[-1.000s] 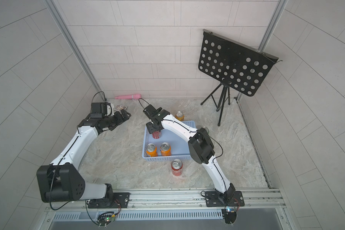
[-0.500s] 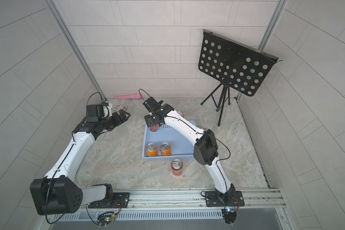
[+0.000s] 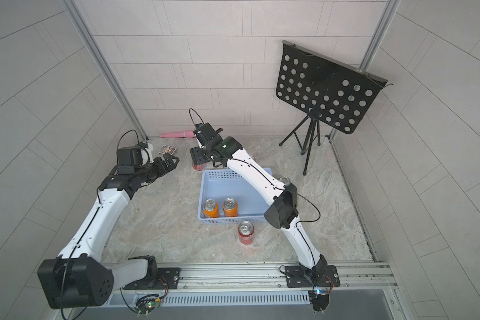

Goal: Take out the drinks from the basket
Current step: Pick up the drink from the basket, then place the drink at the center of the board.

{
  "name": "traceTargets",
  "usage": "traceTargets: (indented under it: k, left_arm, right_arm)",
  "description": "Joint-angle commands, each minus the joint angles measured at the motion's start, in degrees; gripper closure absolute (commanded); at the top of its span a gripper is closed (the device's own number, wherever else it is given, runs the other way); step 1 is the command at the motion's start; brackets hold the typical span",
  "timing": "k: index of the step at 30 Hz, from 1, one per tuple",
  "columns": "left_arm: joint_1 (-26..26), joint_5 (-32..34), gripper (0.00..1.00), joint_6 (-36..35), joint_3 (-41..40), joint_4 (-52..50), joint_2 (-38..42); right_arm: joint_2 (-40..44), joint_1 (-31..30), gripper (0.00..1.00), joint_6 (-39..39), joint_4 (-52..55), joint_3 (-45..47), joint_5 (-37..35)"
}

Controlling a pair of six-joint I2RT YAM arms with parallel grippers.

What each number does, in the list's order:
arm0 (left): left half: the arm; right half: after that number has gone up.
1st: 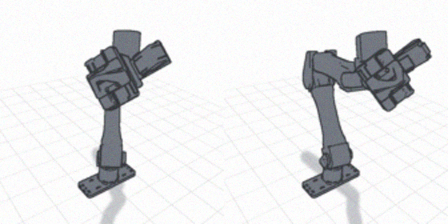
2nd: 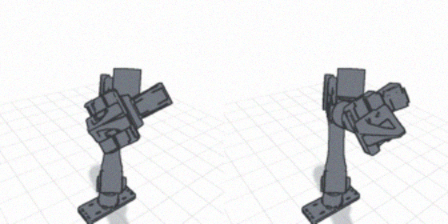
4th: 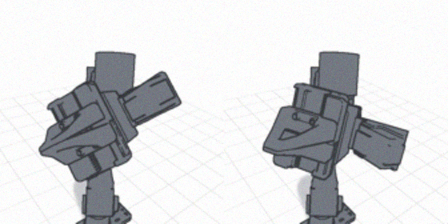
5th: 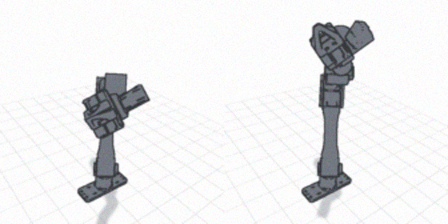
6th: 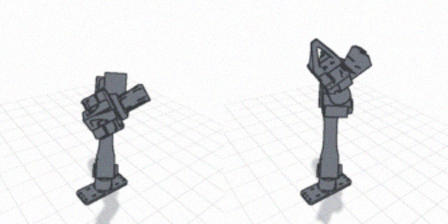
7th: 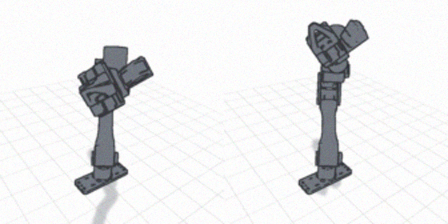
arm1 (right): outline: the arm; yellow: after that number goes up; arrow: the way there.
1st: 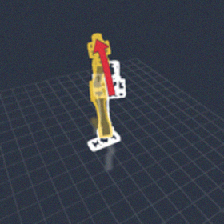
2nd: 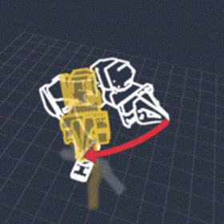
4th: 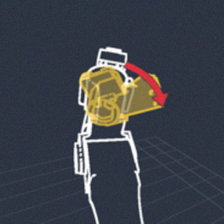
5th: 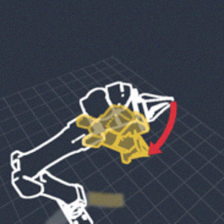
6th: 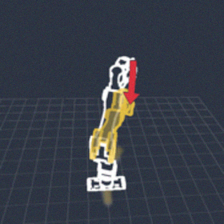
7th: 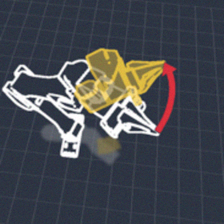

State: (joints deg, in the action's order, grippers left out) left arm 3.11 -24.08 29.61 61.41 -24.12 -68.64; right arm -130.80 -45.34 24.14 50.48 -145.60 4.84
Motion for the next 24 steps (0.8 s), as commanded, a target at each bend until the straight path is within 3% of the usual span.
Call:
traceTargets:
  k: [1, 5, 14, 24]
  left_arm:
    - [0.40, 2.74, 0.00, 0.06, -1.23, 1.09, 2.23]
    - [0.59, 7.75, 0.00, 1.13, -1.99, -0.27, 2.64]
    - [3.65, 11.69, 0.00, 4.07, -2.71, -2.42, 2.10]
    - [7.16, 9.59, 0.00, 5.72, -3.83, -2.07, 1.38]
  right_arm:
    - [-2.33, -1.04, 0.75, 1.43, -3.02, -1.88, 0.54]
    - [-4.08, -1.96, 0.75, 2.01, -5.77, -1.86, -0.20]
    - [-7.04, -3.31, 0.75, 2.17, -9.08, -1.88, -1.61]
    - [-10.93, -4.14, 0.74, 1.50, -10.11, -1.82, -3.08]
